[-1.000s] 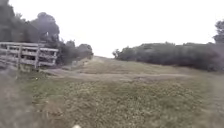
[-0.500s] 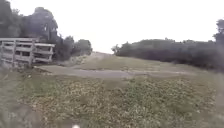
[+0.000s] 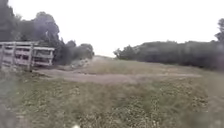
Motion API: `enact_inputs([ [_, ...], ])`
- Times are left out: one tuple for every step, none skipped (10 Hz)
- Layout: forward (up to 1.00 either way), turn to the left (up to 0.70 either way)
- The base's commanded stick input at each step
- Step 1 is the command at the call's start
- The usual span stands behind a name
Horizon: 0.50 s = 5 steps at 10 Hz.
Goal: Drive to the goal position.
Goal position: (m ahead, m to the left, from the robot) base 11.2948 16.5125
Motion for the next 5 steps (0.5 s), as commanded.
enact_inputs([
  [0.6, 0.0],
  [0.6, 0.0],
  [0.6, 0.0],
  [0.6, 0.0],
  [0.6, 0.0],
])
